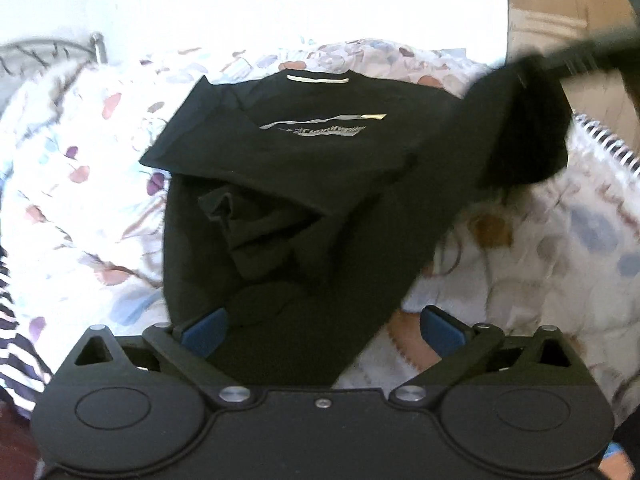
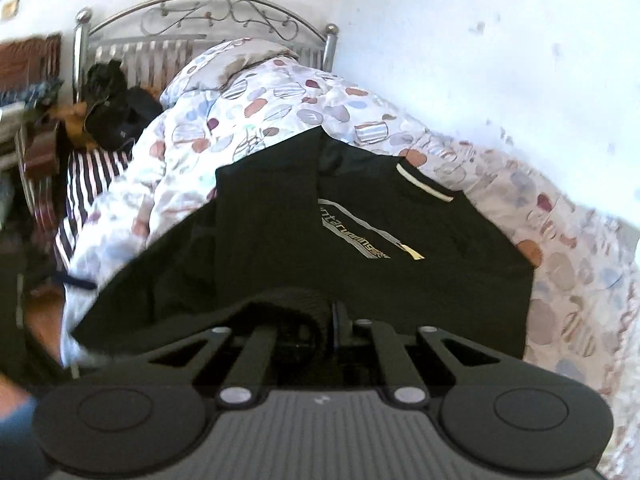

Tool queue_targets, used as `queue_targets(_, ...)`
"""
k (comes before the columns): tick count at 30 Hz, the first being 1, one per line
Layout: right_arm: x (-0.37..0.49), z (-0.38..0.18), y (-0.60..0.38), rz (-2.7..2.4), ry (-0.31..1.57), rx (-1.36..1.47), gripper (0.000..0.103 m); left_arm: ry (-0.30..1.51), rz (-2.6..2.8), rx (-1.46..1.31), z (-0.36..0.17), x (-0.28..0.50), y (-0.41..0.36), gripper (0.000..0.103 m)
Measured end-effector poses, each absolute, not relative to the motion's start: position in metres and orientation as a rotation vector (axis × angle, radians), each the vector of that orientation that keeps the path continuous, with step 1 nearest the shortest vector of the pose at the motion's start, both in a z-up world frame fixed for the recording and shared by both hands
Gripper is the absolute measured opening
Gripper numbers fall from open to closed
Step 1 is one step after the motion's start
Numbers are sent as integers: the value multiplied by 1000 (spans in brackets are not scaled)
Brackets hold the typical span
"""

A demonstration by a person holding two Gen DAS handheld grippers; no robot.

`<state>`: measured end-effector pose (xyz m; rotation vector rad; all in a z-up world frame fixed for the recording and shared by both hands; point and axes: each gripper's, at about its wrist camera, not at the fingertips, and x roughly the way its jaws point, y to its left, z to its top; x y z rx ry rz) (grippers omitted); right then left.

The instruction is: Fold small clothes

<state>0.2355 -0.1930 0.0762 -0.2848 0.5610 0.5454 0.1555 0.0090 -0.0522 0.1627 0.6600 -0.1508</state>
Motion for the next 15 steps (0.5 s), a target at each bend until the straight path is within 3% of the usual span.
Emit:
queue_targets(4,263,89,-184,546,575,-213,8,637,-74,226,-65,153,-8,102)
queue_targets(13,287,107,-171,580,594,-98,8,605,113,264,-69,185,-13,88)
queue_targets(15,293,113,-170,580,592,-73,8,617,118,265,-70,189,-7,77)
